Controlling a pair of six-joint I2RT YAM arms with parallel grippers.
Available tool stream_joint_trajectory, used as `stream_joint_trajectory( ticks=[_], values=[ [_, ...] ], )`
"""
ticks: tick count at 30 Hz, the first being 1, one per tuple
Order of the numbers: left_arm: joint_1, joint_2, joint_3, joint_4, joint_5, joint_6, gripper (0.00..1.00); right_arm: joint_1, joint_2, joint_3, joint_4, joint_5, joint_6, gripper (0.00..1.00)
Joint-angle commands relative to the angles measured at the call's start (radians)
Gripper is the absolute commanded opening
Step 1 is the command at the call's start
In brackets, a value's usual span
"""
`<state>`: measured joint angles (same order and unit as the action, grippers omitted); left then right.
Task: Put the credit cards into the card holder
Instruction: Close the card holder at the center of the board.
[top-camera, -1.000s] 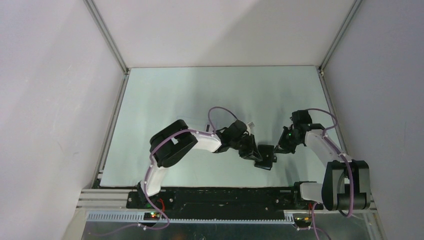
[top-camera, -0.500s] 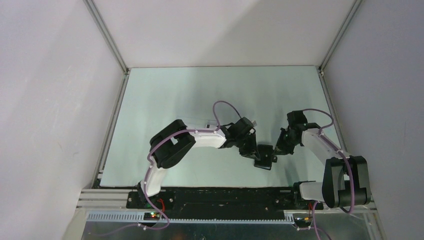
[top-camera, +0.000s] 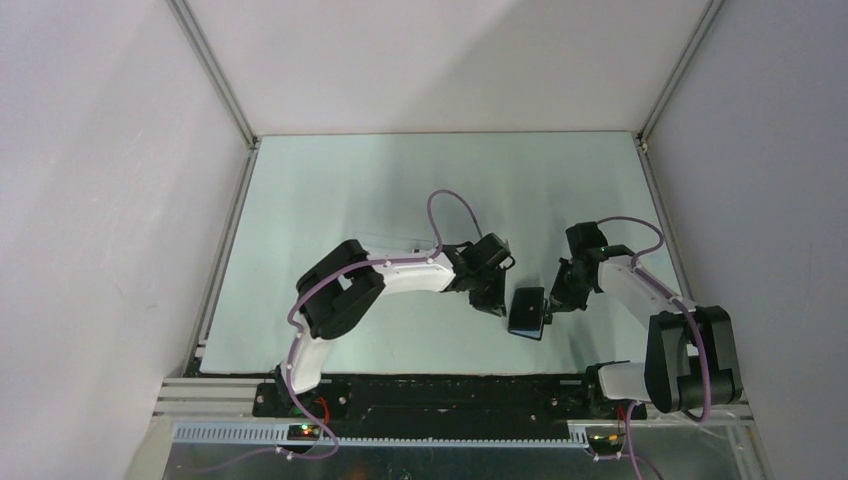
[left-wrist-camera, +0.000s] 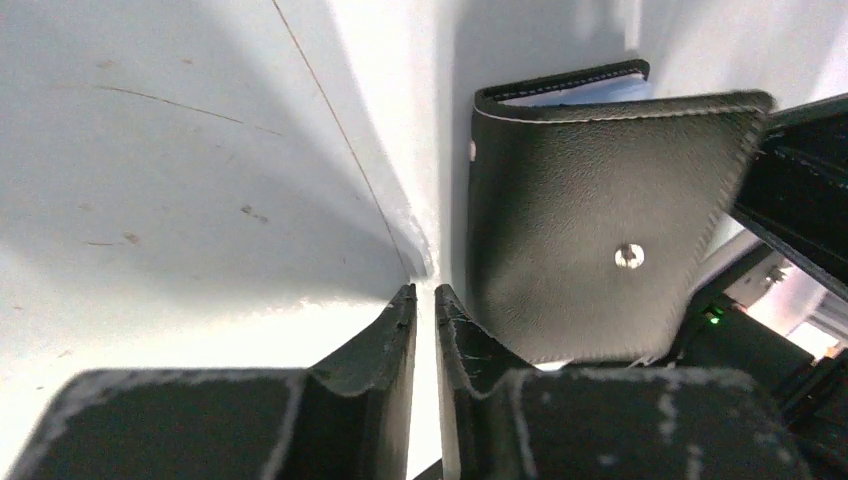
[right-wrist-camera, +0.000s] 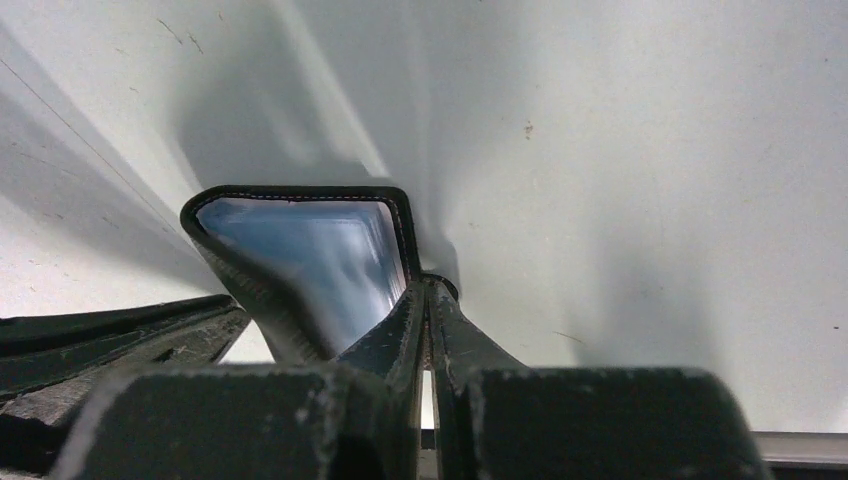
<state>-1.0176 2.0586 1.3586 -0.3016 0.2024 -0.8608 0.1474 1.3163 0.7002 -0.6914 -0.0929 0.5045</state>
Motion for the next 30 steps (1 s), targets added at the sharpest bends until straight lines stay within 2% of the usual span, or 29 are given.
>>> stream_joint_trajectory(
  ticks=[1, 9, 13, 16, 20, 24, 30],
  values=[
    [-0.014, -0.004, 0.057, -0.088, -0.065, 0.074, 0.19, -0.001, -0.032, 0.002, -0.008, 0.029, 0.013, 0.08],
    [-0.029, 0.015, 0.094, -0.114, -0.068, 0.090, 0.23, -0.064, -0.159, 0.002, -0.009, -0.038, 0.007, 0.08],
    [-0.027, -0.008, 0.090, -0.114, -0.071, 0.090, 0.32, -0.092, -0.199, 0.004, 0.001, -0.100, -0.005, 0.09],
    [-0.021, -0.054, 0.074, -0.112, -0.072, 0.089, 0.40, -0.095, -0.165, 0.005, 0.012, -0.150, -0.014, 0.09],
    [-0.010, -0.114, 0.060, -0.110, -0.074, 0.103, 0.44, -0.094, -0.083, 0.013, 0.027, -0.160, -0.024, 0.09],
    [-0.008, -0.134, 0.078, -0.105, -0.057, 0.132, 0.44, -0.095, -0.010, 0.032, 0.048, -0.167, -0.041, 0.09],
    [-0.023, -0.065, 0.138, -0.103, -0.034, 0.124, 0.38, -0.094, 0.048, 0.046, 0.044, -0.199, -0.066, 0.09]
  ],
)
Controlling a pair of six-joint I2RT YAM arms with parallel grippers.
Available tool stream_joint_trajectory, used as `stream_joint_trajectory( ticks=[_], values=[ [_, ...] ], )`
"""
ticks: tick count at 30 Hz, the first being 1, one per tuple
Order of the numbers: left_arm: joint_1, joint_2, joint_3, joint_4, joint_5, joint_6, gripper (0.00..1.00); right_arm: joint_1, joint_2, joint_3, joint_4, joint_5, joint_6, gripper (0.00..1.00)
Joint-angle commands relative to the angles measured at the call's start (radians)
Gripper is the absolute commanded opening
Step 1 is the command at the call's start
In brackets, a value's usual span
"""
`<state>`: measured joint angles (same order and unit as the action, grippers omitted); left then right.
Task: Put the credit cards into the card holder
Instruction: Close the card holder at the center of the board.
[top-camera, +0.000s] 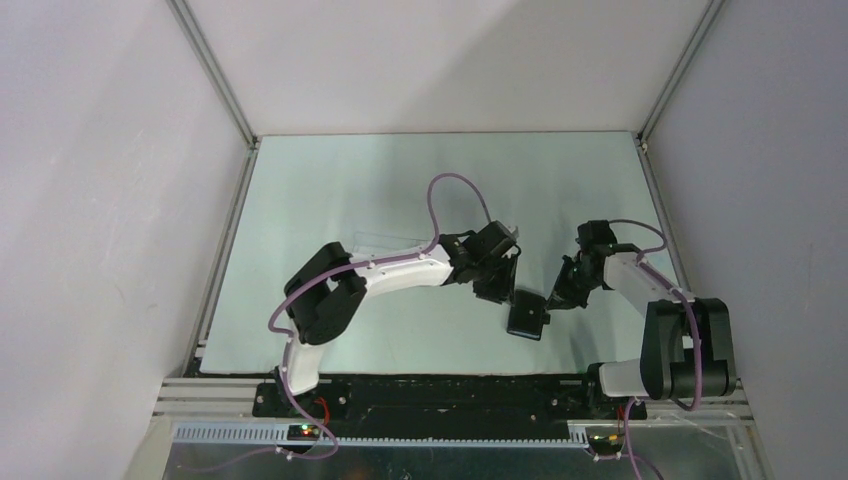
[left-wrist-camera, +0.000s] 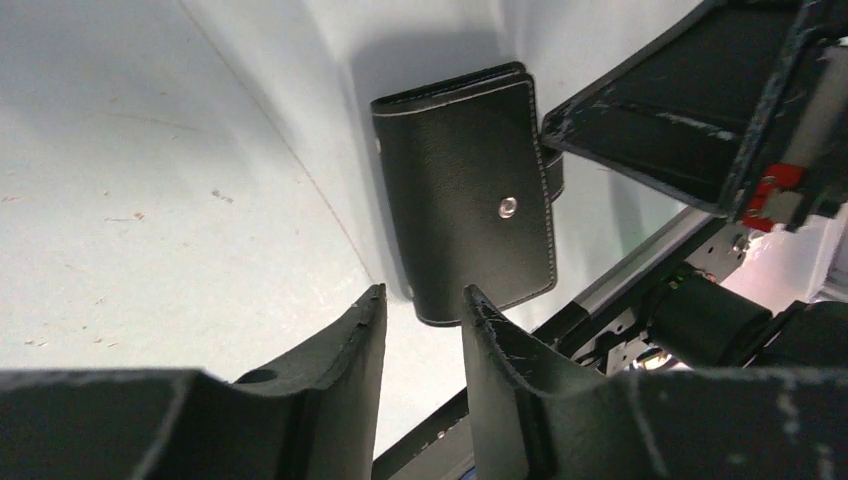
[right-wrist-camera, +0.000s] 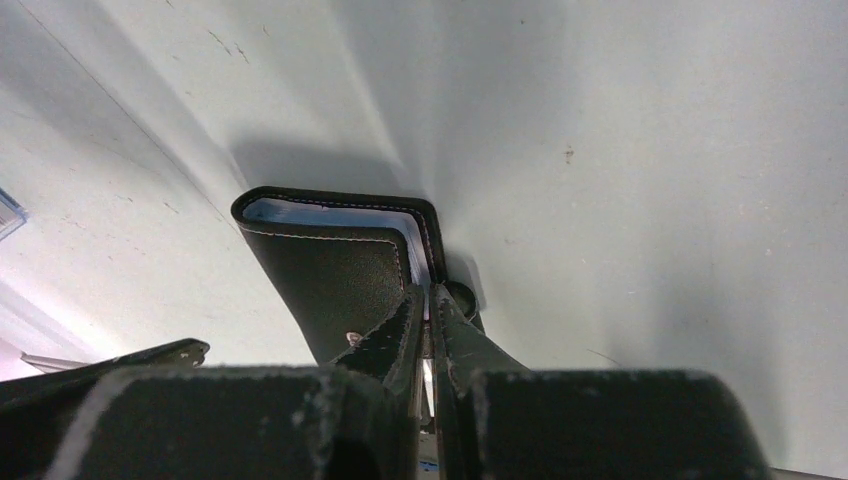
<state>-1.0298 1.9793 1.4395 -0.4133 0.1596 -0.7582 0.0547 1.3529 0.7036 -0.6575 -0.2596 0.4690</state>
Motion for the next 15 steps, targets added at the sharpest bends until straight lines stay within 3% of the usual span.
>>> stream_joint_trajectory(
  ticks=[1, 15],
  values=[
    [-0.013, 0.035, 0.070, 0.009, 0.011, 0.019, 0.38, -0.002, 0.011, 0.043, 0.006, -0.028, -0.033, 0.09],
    [-0.031, 0.097, 0.083, 0.009, 0.001, 0.014, 0.38, 0.012, -0.010, 0.033, 0.062, -0.142, -0.020, 0.09]
  ],
)
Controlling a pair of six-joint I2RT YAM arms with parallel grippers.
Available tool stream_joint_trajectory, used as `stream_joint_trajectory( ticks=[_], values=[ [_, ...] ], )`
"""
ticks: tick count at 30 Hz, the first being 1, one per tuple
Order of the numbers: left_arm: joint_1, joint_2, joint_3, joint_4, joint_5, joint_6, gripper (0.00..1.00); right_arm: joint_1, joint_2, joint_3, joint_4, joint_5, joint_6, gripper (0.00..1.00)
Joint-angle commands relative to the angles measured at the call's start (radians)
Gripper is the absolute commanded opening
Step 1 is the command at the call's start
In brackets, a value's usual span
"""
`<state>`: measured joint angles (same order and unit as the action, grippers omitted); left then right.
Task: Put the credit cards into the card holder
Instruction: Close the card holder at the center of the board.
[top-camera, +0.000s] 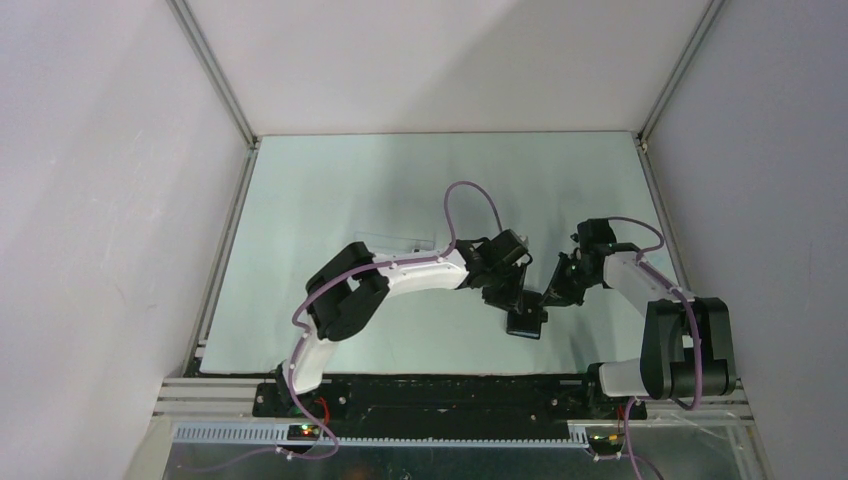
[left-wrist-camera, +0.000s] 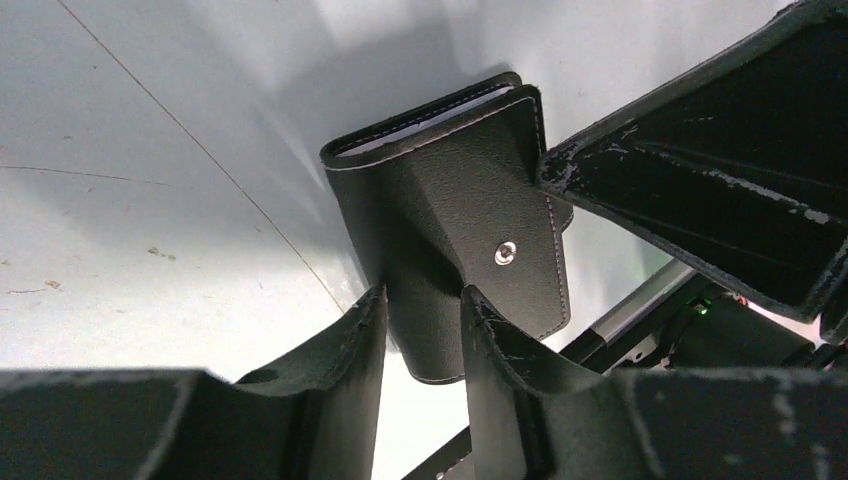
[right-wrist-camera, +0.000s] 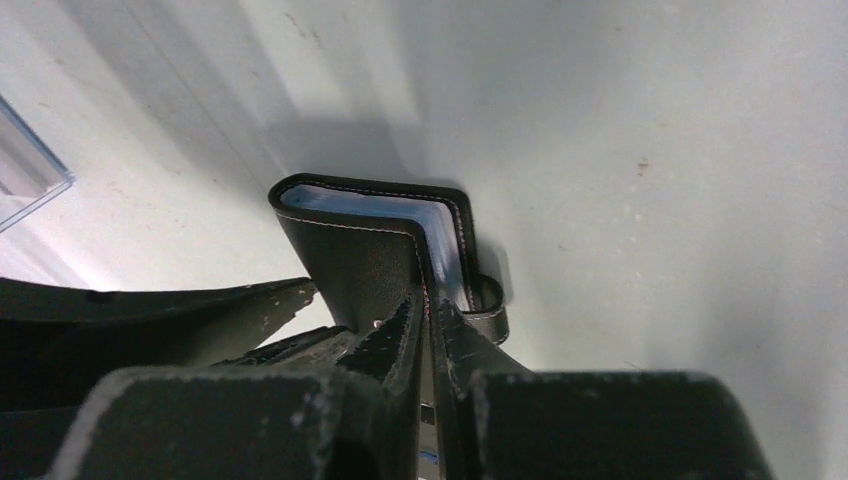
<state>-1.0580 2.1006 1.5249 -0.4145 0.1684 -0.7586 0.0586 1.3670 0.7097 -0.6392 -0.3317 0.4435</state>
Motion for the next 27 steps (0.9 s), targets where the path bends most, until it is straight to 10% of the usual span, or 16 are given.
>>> stream_joint_trajectory(
  ticks=[1, 27],
  values=[
    [-0.003, -0.029, -0.009, 0.010, -0.015, 0.014, 0.39, 0.006, -0.039, 0.027, 0.045, -0.070, 0.008, 0.09],
    [0.006, -0.058, -0.044, 0.010, -0.054, 0.006, 0.43, -0.076, 0.115, -0.015, 0.111, -0.152, 0.012, 0.08]
  ],
)
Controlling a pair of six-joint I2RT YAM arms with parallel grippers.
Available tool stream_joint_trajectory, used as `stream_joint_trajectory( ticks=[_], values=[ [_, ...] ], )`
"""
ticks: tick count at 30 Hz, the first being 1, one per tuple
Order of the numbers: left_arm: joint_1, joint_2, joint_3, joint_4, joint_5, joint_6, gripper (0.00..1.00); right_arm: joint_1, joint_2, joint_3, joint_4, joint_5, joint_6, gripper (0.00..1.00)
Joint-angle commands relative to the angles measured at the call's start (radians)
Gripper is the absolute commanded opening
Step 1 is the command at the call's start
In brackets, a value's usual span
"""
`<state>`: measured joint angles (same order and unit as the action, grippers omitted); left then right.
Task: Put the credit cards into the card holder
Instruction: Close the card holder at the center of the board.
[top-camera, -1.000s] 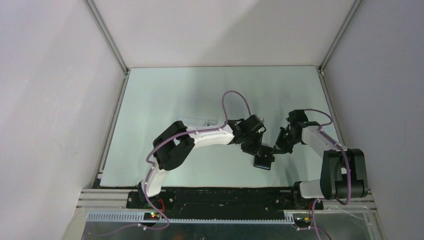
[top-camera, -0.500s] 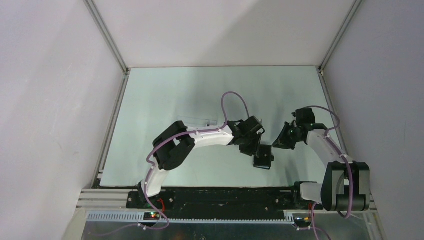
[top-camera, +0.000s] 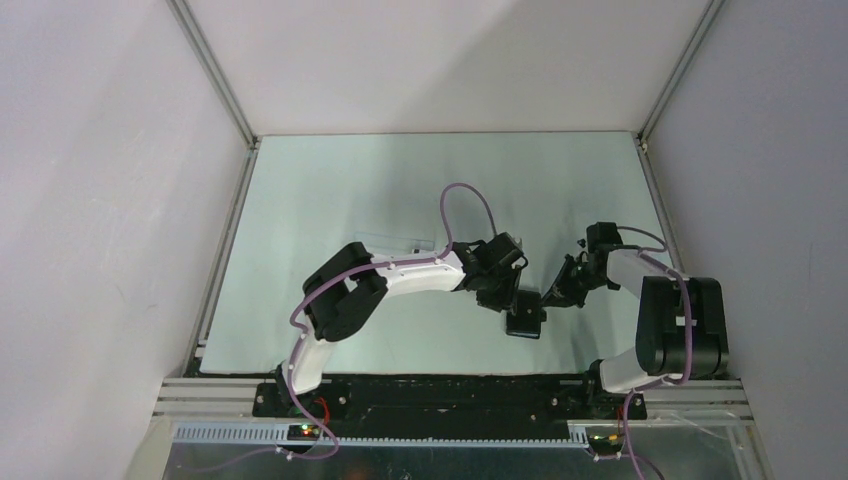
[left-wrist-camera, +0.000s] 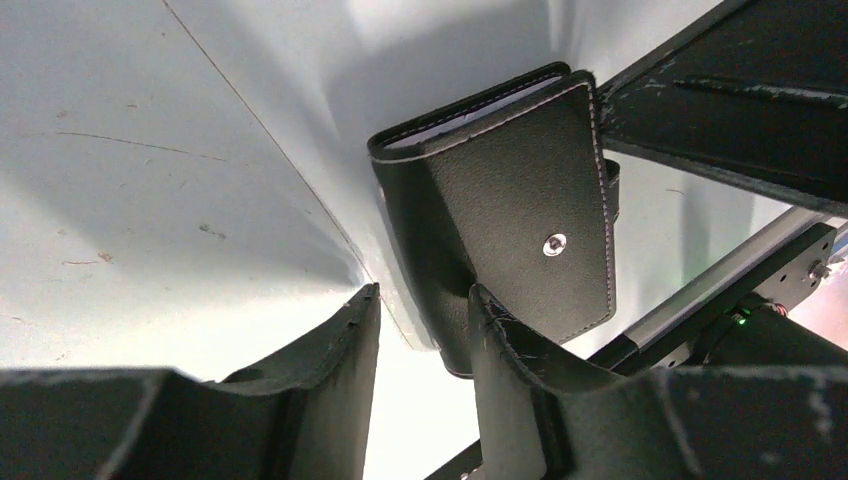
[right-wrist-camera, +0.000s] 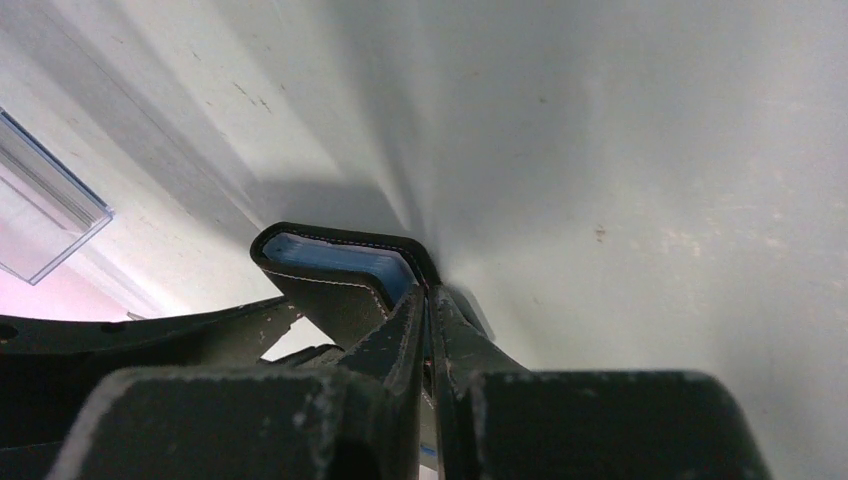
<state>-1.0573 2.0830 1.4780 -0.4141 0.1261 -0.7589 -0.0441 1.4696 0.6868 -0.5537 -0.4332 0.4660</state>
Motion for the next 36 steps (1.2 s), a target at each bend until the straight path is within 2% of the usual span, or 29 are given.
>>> stream_joint_trajectory(
  ticks=[1, 9, 22, 36],
  values=[
    [0.005, -0.035, 0.007, 0.010, -0.009, 0.005, 0.43, 0.031, 0.014, 0.007, 0.025, -0.053, -0.010, 0.08],
    [0.006, 0.002, 0.003, 0.008, -0.014, -0.007, 0.42, 0.081, 0.012, 0.008, -0.026, -0.068, -0.030, 0.08],
    [0.045, -0.052, -0.108, 0.008, -0.047, -0.022, 0.44, 0.133, -0.040, 0.001, -0.133, -0.142, -0.038, 0.07],
    [0.087, -0.052, -0.166, -0.007, -0.065, -0.014, 0.44, 0.210, -0.063, -0.008, -0.203, -0.029, -0.016, 0.06]
  ],
)
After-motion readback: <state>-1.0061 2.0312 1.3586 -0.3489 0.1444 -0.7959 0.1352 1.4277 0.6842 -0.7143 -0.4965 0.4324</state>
